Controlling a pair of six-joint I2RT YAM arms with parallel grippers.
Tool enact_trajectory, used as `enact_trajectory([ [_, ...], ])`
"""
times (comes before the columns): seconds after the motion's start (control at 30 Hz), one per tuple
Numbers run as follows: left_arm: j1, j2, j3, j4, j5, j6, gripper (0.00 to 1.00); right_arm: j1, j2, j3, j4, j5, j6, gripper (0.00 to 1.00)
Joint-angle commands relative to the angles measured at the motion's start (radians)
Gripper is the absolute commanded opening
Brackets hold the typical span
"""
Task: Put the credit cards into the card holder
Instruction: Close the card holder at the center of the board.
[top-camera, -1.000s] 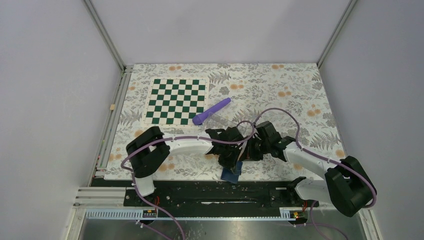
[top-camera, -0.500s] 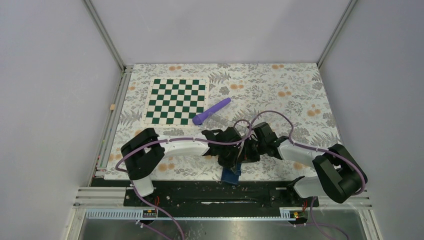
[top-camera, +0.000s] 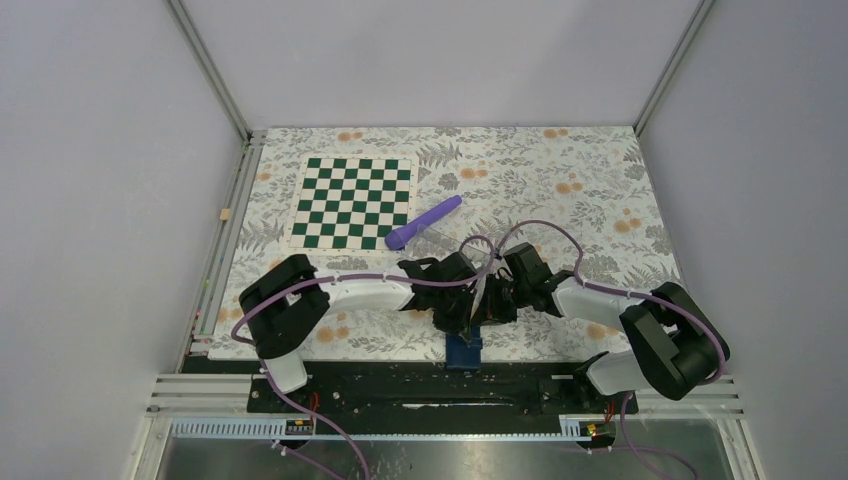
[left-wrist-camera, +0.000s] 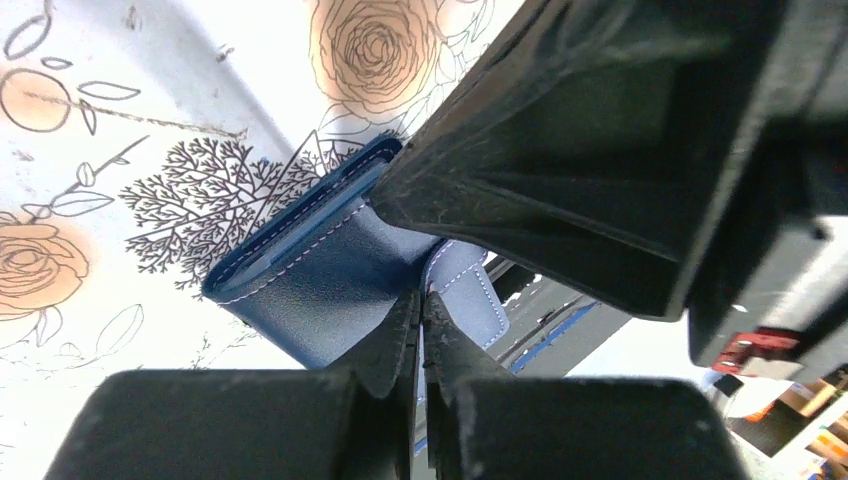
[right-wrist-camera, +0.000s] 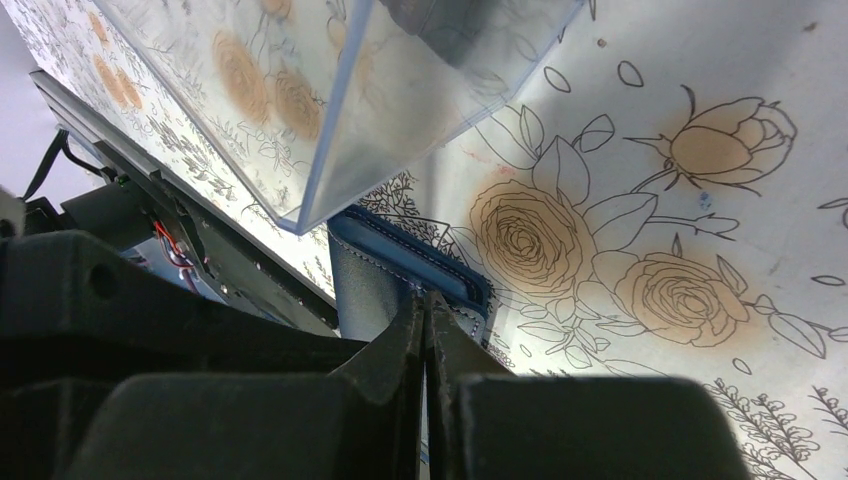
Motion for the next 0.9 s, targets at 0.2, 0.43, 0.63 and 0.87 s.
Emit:
enact_trajectory([
  [0.2,0.008,-0.042,-0.091,0.119,0.042,-0.093,0.0,0.013,0.007,0.012,-0.063,0.049,-0.04,0.0],
  [0.43,0.006,-0.047,-0.073,0.035,-0.017,-0.072,0.0,0.015,0.001,0.013,-0.074,0.057,-0.041,0.0],
  [0.63,-0.004,-0.042,-0.038,-0.035,-0.052,-0.047,0.0,0.016,0.006,0.016,-0.077,0.057,-0.043,0.0],
  [0.87,-0.019,-0.006,-0.036,-0.042,-0.051,-0.04,0.0,0.019,0.005,0.02,-0.085,0.061,-0.046,0.0],
])
